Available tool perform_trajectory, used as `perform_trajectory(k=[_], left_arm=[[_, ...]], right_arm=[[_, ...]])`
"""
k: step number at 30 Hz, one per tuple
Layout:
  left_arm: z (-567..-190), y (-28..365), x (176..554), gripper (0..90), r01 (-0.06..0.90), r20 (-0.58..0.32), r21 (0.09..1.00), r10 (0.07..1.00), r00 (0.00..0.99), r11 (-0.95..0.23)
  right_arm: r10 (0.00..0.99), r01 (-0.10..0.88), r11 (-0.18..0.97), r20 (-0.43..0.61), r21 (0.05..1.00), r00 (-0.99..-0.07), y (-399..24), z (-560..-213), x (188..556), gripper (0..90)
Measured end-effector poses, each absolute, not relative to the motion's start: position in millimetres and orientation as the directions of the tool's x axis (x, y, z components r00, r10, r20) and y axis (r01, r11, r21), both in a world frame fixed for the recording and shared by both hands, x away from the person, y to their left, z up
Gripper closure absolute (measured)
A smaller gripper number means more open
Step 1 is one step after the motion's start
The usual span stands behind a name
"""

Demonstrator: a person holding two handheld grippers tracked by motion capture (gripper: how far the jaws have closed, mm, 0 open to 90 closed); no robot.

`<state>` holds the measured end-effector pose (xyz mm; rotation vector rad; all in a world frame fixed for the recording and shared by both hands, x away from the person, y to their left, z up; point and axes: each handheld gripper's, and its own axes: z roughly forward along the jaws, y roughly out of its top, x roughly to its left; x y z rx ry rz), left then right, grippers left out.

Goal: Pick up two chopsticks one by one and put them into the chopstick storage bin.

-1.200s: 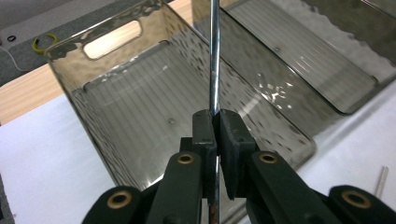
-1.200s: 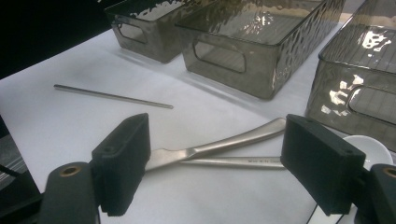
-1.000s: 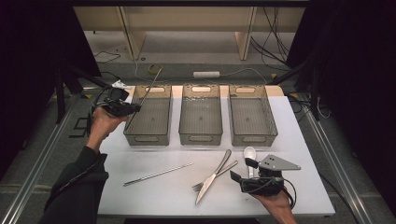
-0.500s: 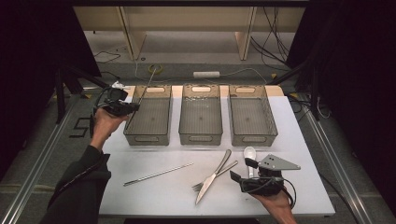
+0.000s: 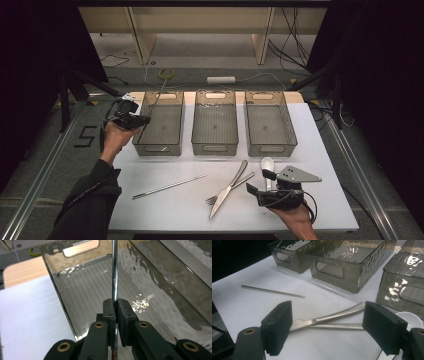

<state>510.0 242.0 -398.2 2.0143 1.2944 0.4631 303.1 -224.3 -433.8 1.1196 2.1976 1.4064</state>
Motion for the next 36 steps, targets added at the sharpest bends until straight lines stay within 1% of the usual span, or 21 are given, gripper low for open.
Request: perform_trajectory(k=[7, 10, 16, 18, 19, 20, 21, 22, 23, 25, 27, 28, 30, 34, 36], left_arm=[[-408, 240, 510, 84.7, 0.668, -0.062, 0.693, 0.901, 0.429, -0.271], [-412, 237, 511, 84.7, 0.675, -0.044, 0.679, 0.903, 0.428, -0.287], [-418, 239, 512, 84.1, 0.689, -0.05, 0.674, 0.915, 0.401, -0.265], [-419, 241, 513, 83.4, 0.695, -0.072, 0.675, 0.914, 0.399, -0.25], [-420, 243, 513, 81.7, 0.704, -0.094, 0.668, 0.911, 0.401, -0.241], [-420, 243, 514, 74.3, 0.714, -0.109, 0.662, 0.913, 0.392, -0.228], [-420, 242, 513, 69.0, 0.708, -0.091, 0.664, 0.914, 0.395, -0.24], [-419, 242, 511, 67.3, 0.7, -0.083, 0.671, 0.914, 0.397, -0.243], [-418, 243, 510, 64.4, 0.7, -0.096, 0.674, 0.911, 0.401, -0.237], [-415, 242, 506, 53.2, 0.698, -0.104, 0.679, 0.911, 0.399, -0.229], [-412, 241, 500, 47.0, 0.685, -0.121, 0.692, 0.899, 0.42, -0.227], [-410, 240, 496, 43.4, 0.679, -0.125, 0.697, 0.893, 0.433, -0.231], [-406, 236, 492, 37.0, 0.678, -0.099, 0.68, 0.88, 0.464, -0.281], [-394, 233, 478, 30.6, 0.663, -0.142, 0.694, 0.85, 0.508, -0.28], [-390, 229, 471, 27.6, 0.654, -0.127, 0.689, 0.837, 0.532, -0.311]], right_arm=[[0.744, 0.449, 0.217, 0.151, 0.867, -0.651, -224, -434, 303, 24.8], [0.742, 0.448, 0.218, 0.15, 0.867, -0.653, -224, -434, 303, 24.8], [0.742, 0.448, 0.218, 0.151, 0.867, -0.653, -224, -434, 303, 24.8], [0.743, 0.449, 0.218, 0.151, 0.866, -0.652, -224, -434, 303, 24.8], [0.742, 0.449, 0.218, 0.151, 0.867, -0.653, -224, -434, 303, 24.8], [0.741, 0.449, 0.217, 0.153, 0.867, -0.654, -224, -434, 303, 24.8], [0.74, 0.45, 0.215, 0.156, 0.867, -0.654, -224, -434, 303, 24.8], [0.741, 0.449, 0.216, 0.154, 0.867, -0.654, -224, -434, 303, 24.8], [0.741, 0.449, 0.216, 0.154, 0.867, -0.654, -224, -434, 302, 24.8], [0.741, 0.449, 0.214, 0.155, 0.868, -0.654, -224, -434, 303, 24.8], [0.741, 0.449, 0.215, 0.154, 0.867, -0.654, -224, -434, 303, 24.8], [0.741, 0.449, 0.214, 0.156, 0.868, -0.653, -224, -434, 302, 24.8], [0.739, 0.448, 0.214, 0.156, 0.868, -0.655, -224, -433, 302, 24.8], [0.735, 0.439, 0.222, 0.146, 0.871, -0.663, -224, -432, 301, 24.8], [0.734, 0.436, 0.221, 0.145, 0.873, -0.663, -223, -432, 301, 24.8]])
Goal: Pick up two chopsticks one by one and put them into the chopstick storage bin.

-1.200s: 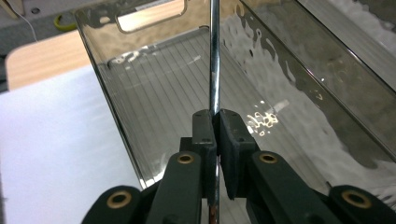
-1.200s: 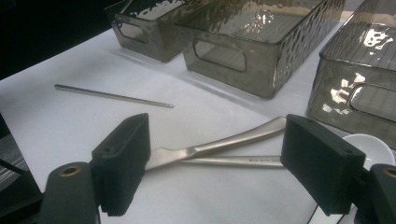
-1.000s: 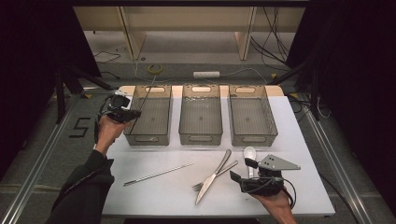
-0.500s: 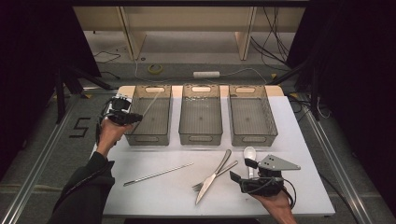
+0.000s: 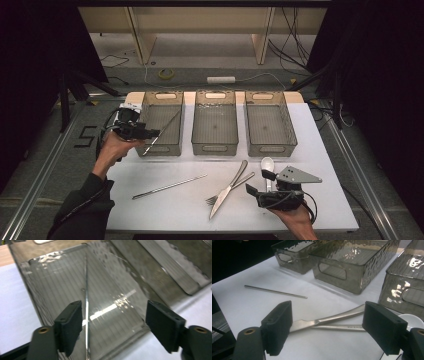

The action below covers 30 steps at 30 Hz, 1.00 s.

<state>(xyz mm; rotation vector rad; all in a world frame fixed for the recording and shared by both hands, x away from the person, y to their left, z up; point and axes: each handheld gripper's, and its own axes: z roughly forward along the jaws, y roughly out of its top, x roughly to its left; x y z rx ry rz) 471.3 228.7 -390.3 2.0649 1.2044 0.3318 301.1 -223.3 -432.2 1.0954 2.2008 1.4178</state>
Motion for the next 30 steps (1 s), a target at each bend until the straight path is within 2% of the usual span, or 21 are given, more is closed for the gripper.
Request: perform_trajectory(k=[8, 19, 30], left_arm=[[-380, 214, 450, 21.9, 0.63, -0.104, 0.666, 0.787, 0.608, -0.399], [-377, 196, 427, 21.7, 0.598, -0.065, 0.622, 0.728, 0.682, -0.504], [-392, 178, 408, 21.3, 0.586, -0.041, 0.55, 0.682, 0.73, -0.595]], right_arm=[[0.733, 0.437, 0.22, 0.148, 0.872, -0.664, -223, -432, 300, 24.8], [0.735, 0.436, 0.221, 0.145, 0.873, -0.662, -223, -431, 300, 24.8], [0.737, 0.437, 0.225, 0.141, 0.871, -0.661, -223, -432, 300, 24.8]])
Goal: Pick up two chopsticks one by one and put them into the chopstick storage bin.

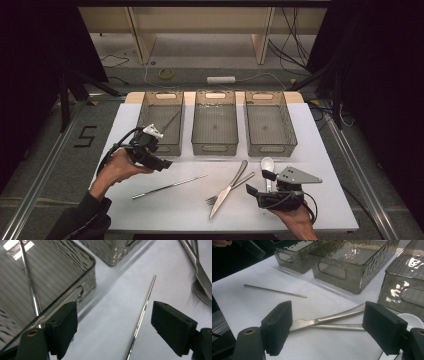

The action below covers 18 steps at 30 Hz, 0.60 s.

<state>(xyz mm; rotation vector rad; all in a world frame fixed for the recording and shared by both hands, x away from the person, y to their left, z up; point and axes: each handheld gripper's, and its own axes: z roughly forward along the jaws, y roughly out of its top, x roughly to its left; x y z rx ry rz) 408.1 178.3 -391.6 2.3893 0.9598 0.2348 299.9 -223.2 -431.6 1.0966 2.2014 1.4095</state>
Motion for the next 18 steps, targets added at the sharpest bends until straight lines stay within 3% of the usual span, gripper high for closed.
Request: perform_trajectory(k=[18], left_arm=[[-414, 176, 397, 24.5, 0.603, -0.035, 0.441, 0.658, 0.752, -0.665]], right_arm=[[0.734, 0.435, 0.229, 0.139, 0.871, -0.665, -222, -432, 300, 24.7]])
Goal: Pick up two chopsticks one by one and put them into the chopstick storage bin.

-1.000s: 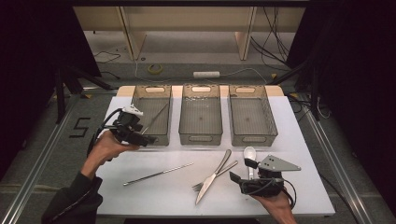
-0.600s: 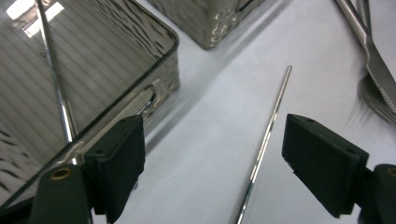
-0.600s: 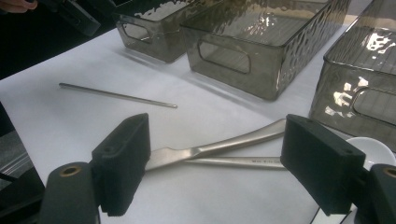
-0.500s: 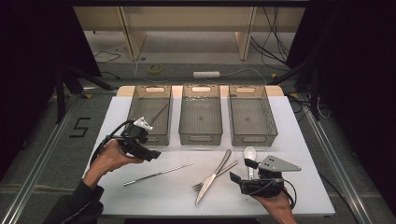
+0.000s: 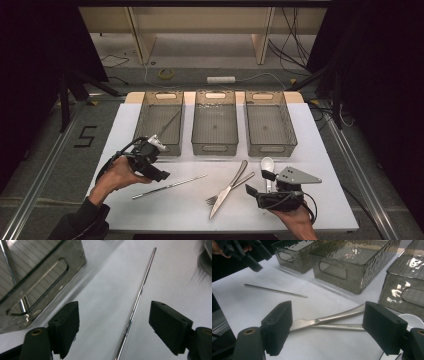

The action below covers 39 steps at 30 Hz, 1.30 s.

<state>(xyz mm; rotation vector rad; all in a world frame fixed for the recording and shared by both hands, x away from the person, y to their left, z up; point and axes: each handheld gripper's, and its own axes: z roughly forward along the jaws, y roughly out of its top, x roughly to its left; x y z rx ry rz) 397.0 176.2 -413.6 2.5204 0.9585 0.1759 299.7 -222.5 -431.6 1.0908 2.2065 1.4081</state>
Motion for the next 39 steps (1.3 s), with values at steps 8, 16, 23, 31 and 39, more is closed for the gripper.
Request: perform_trajectory(k=[8, 16, 23, 31, 39], left_arm=[[-424, 178, 392, 30.9, 0.6, -0.02, 0.398, 0.647, 0.762, -0.694], [-437, 179, 387, 41.6, 0.592, -0.038, 0.355, 0.622, 0.782, -0.723], [-445, 180, 386, 47.9, 0.6, -0.048, 0.305, 0.618, 0.785, -0.739], [-453, 177, 384, 58.7, 0.586, -0.044, 0.27, 0.598, 0.8, -0.764], [-458, 173, 383, 67.2, 0.574, -0.047, 0.255, 0.583, 0.811, -0.778]], right_arm=[[0.73, 0.434, 0.234, 0.137, 0.87, -0.669, -222, -432, 299, 24.7], [0.73, 0.437, 0.234, 0.14, 0.869, -0.669, -221, -432, 300, 24.7], [0.73, 0.437, 0.234, 0.14, 0.868, -0.669, -221, -432, 299, 24.7], [0.73, 0.435, 0.235, 0.138, 0.869, -0.669, -221, -432, 300, 24.7], [0.727, 0.438, 0.239, 0.139, 0.866, -0.672, -220, -432, 300, 24.8]])
